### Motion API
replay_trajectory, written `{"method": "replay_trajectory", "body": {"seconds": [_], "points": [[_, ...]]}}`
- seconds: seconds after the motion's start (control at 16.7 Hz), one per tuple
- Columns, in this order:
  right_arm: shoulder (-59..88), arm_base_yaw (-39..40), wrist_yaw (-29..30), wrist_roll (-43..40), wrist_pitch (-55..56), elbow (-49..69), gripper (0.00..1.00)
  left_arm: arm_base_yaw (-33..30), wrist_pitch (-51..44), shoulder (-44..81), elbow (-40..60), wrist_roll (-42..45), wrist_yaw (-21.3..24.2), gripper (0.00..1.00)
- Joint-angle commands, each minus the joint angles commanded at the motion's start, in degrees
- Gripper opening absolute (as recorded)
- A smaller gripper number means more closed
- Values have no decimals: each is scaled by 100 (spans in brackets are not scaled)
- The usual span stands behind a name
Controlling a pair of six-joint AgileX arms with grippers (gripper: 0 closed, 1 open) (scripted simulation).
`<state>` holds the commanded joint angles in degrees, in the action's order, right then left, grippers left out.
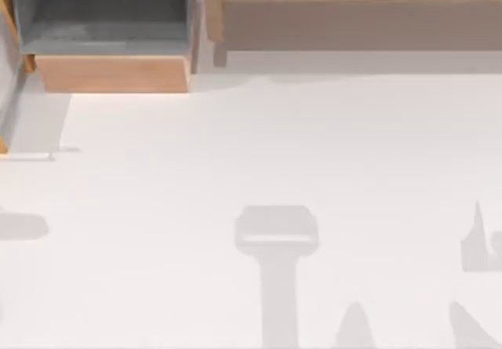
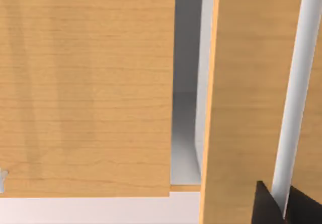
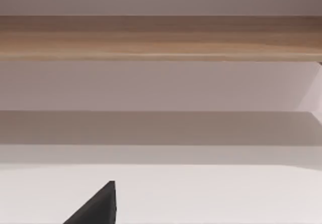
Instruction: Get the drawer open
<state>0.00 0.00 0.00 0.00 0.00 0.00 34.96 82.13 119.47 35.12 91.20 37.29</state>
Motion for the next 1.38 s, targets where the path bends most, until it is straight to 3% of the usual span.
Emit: {"method": "replay_trajectory", "body": {"seconds": [0.24, 0.54, 1.32, 1.38], "points": [[0, 0, 0, 0, 0, 0, 100, 366, 346, -237, -611, 16, 361, 0], [0, 0, 0, 0, 0, 0, 100, 425, 404, -279, -714, 20, 419, 0], [0, 0, 0, 0, 0, 0, 100, 425, 404, -279, -714, 20, 419, 98], [0, 0, 0, 0, 0, 0, 100, 425, 404, -279, -714, 20, 419, 100]]}}
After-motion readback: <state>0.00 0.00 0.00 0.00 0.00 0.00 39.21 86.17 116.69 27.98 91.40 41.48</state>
